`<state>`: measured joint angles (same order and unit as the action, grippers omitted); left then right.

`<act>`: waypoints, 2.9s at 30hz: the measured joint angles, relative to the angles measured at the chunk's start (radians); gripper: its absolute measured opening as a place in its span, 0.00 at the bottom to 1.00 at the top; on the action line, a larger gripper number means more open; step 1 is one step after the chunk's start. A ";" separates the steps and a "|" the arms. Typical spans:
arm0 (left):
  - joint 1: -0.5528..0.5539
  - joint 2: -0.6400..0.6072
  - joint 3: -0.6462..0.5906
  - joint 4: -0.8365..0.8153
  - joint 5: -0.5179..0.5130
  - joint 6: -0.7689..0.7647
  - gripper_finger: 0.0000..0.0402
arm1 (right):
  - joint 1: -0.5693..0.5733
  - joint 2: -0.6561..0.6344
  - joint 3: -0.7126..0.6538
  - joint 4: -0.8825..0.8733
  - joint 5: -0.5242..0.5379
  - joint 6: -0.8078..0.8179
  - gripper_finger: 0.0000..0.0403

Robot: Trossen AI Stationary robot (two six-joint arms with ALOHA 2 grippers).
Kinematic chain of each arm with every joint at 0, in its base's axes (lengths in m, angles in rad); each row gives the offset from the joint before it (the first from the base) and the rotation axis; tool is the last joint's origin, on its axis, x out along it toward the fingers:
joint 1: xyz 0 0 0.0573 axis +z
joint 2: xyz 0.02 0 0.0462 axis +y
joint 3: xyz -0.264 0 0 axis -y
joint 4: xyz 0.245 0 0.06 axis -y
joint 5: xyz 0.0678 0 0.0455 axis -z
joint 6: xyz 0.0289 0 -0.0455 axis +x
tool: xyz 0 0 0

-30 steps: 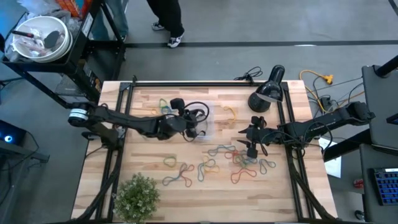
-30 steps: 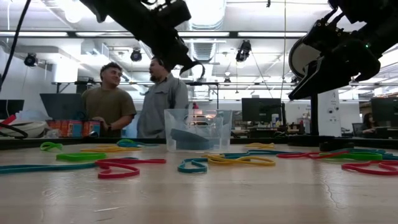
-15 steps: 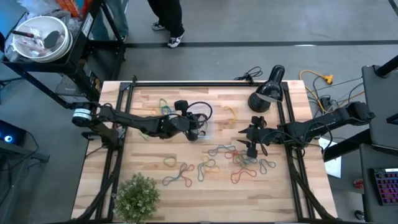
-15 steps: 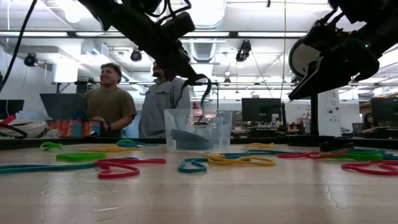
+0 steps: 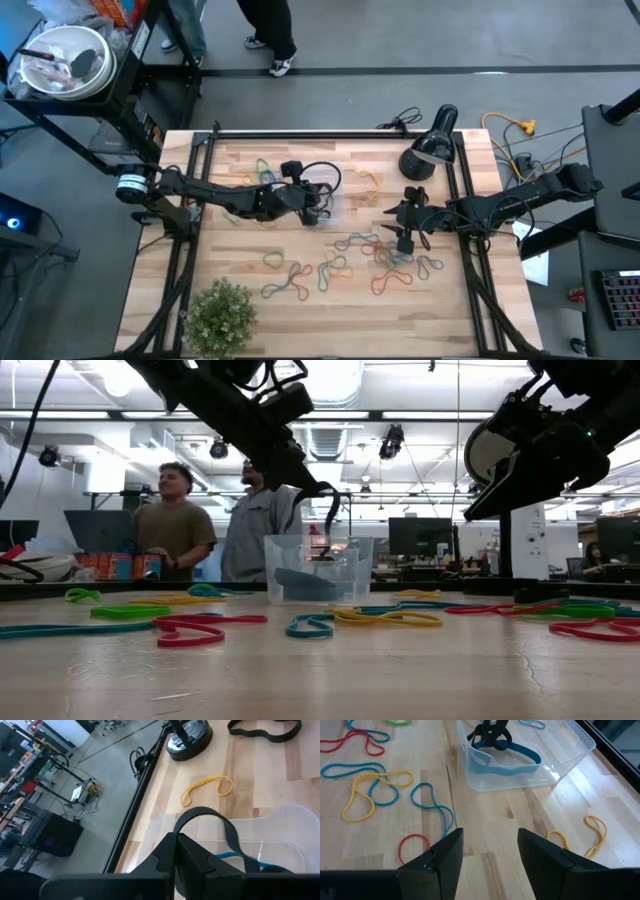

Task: Pick and place rubber bands into bin
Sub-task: Put the black rubber band into the transparent bin

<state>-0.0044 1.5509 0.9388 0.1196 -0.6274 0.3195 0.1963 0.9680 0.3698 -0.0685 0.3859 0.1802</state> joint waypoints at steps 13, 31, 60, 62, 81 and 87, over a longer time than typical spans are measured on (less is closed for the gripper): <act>0.014 0.000 -0.008 -0.033 0.050 -0.029 0.00 | 0.000 0.000 0.000 0.000 0.002 0.004 0.45; 0.055 0.000 -0.008 -0.079 0.129 -0.132 0.24 | 0.000 0.000 0.000 0.000 0.002 0.004 0.45; -0.021 -0.228 0.003 -0.231 0.126 -0.136 0.43 | -0.001 0.000 -0.017 -0.229 -0.108 0.025 0.45; -0.036 -0.244 -0.002 -0.246 0.125 -0.147 0.43 | -0.001 0.000 -0.017 -0.232 -0.108 0.027 0.45; -0.087 -0.259 -0.055 -0.377 0.123 -0.261 0.43 | -0.025 0.002 -0.020 -0.347 -0.075 0.378 0.45; -0.090 -0.260 -0.082 -0.375 0.123 -0.263 0.43 | 0.023 0.002 -0.034 -0.392 -0.006 0.553 0.45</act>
<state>-0.0940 1.2911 0.8569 -0.2554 -0.5049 0.0563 0.2188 0.9703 0.3363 -0.4607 0.3802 0.7331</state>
